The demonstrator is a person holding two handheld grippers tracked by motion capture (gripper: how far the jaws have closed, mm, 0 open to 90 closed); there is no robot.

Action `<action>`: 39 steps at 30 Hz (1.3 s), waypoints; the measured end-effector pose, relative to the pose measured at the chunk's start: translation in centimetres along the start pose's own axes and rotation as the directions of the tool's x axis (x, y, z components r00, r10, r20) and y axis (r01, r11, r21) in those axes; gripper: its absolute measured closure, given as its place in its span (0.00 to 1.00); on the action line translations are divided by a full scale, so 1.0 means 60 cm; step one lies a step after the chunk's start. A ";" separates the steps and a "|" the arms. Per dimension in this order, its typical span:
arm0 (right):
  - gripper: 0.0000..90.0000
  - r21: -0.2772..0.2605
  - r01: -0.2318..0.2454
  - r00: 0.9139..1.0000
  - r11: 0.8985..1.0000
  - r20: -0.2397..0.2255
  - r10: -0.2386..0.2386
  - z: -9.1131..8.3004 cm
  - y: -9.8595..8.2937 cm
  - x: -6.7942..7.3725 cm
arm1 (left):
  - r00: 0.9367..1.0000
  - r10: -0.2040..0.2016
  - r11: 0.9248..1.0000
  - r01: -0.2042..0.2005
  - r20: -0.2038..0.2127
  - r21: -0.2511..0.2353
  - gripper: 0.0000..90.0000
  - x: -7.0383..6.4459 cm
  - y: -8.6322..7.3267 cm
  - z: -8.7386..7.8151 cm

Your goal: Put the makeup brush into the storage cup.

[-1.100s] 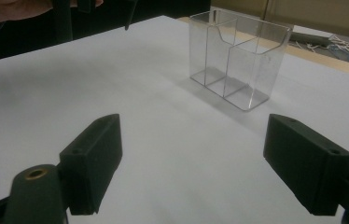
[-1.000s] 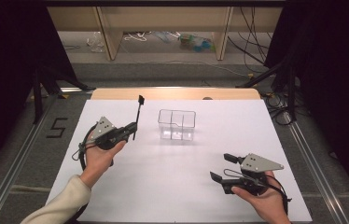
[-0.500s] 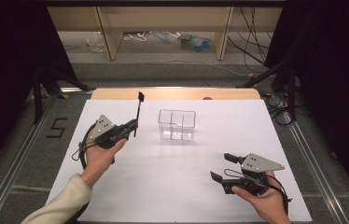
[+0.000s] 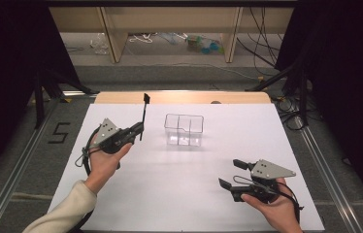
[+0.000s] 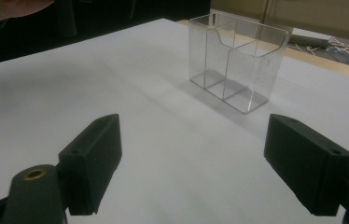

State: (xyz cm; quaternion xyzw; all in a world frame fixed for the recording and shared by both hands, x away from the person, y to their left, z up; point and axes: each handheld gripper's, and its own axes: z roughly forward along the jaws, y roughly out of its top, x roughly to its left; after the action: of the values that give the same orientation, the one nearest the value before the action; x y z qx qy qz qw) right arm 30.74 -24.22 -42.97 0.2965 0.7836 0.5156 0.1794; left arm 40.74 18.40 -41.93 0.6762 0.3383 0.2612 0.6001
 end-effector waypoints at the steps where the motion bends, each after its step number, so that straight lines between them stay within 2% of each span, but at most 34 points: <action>1: 0.23 0.000 0.000 1.000 1.000 -0.001 0.000 0.000 0.000 0.000 | 1.000 -0.006 1.000 0.006 0.002 -0.001 0.95 -0.001 0.001 0.001; 5: 0.22 0.005 -0.005 1.000 1.000 -0.004 0.005 -0.001 0.000 0.000 | 1.000 0.016 1.000 -0.015 0.010 -0.011 0.95 -0.006 0.006 0.004; 8: 0.22 0.002 -0.002 1.000 1.000 -0.001 0.002 0.000 0.000 0.000 | 1.000 0.009 1.000 -0.009 0.013 -0.016 0.95 -0.009 0.007 0.007; 9: 0.22 0.014 -0.013 1.000 1.000 -0.010 0.013 0.000 0.000 0.001 | 1.000 0.006 1.000 -0.006 0.012 -0.017 0.95 -0.010 0.008 0.008; 10: 0.22 0.001 0.000 1.000 1.000 0.000 0.000 0.000 0.000 0.000 | 1.000 0.006 1.000 -0.005 0.012 -0.016 0.95 -0.010 0.008 0.008; 13: 0.22 0.012 -0.011 1.000 1.000 -0.008 0.011 0.000 0.000 0.001 | 1.000 0.010 1.000 -0.010 0.014 -0.023 0.95 -0.011 0.009 0.012; 18: 0.22 0.001 0.001 1.000 1.000 0.001 -0.001 0.001 0.000 0.000 | 1.000 0.003 1.000 -0.002 0.019 -0.027 0.95 -0.012 0.009 0.018; 19: 0.22 0.014 -0.014 1.000 1.000 -0.009 0.014 0.000 0.000 0.001 | 1.000 0.001 1.000 0.000 0.019 -0.028 0.95 -0.012 0.009 0.019; 20: 0.22 0.001 0.000 1.000 1.000 0.000 0.000 0.001 0.000 0.000 | 1.000 0.005 1.000 -0.005 0.018 -0.020 0.95 -0.011 0.009 0.018; 25: 0.22 0.000 0.001 1.000 1.000 0.001 -0.001 0.001 0.000 -0.001 | 1.000 0.016 1.000 -0.016 0.017 -0.019 0.95 -0.010 0.010 0.020; 27: 0.22 -0.001 0.002 1.000 1.000 0.002 -0.002 0.001 -0.001 -0.001 | 1.000 -0.002 1.000 0.002 0.018 -0.030 0.95 -0.011 0.010 0.022; 39: 0.22 0.001 0.000 1.000 1.000 0.002 0.000 0.001 -0.001 -0.001 | 1.000 -0.012 0.999 0.013 0.019 -0.036 0.95 -0.013 0.012 0.028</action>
State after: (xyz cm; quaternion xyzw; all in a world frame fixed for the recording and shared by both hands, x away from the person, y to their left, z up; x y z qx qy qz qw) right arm 30.80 -24.22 -43.04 0.2972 0.7836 0.5150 0.1802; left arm 41.64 16.69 -41.42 0.6655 0.3319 0.2572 0.6171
